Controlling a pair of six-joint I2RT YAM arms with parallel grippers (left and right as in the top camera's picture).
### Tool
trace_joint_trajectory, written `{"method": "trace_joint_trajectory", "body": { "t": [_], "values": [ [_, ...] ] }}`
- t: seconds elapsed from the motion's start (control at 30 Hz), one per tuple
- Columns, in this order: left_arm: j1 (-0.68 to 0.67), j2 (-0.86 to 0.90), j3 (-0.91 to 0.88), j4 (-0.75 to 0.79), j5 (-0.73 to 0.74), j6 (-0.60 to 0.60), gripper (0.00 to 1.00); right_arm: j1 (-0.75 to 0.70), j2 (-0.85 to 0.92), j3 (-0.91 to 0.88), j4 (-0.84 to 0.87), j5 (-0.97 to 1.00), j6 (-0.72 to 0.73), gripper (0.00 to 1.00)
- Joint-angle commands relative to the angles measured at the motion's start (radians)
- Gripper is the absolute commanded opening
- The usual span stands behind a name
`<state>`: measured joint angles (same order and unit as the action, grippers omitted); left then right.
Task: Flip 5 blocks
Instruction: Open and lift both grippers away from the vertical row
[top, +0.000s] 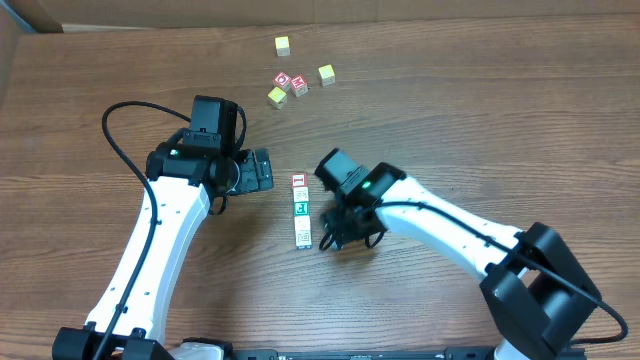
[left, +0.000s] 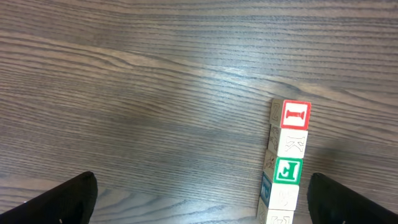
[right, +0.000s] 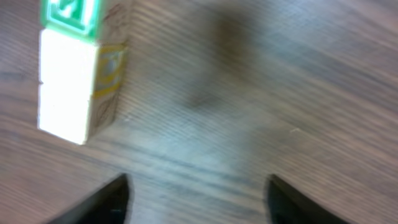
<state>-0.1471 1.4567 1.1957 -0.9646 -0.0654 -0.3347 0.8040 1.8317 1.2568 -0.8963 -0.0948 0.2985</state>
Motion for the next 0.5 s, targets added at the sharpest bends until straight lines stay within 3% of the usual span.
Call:
{"method": "trace_joint_trajectory", "body": {
  "t": [0.0,0.1,0.17,0.47],
  "values": [
    [0.003,-0.009,0.004,0.003,-0.041,-0.022,1.0,0.04,-0.032,0.021,0.003,0.029,-0.068,0.84],
    [0.003,-0.009,0.004,0.001,-0.048,-0.026,1.0,0.048,-0.032,0.021,0.003,0.033,-0.067,0.88],
    [0.005,-0.009,0.004,0.0,-0.05,-0.037,1.0,0.048,-0.032,0.021,0.0,0.034,-0.068,1.0],
    [0.049,-0.009,0.004,-0.019,-0.022,-0.044,1.0,0.043,-0.032,0.021,0.0,0.034,-0.067,1.0]
  ]
}}
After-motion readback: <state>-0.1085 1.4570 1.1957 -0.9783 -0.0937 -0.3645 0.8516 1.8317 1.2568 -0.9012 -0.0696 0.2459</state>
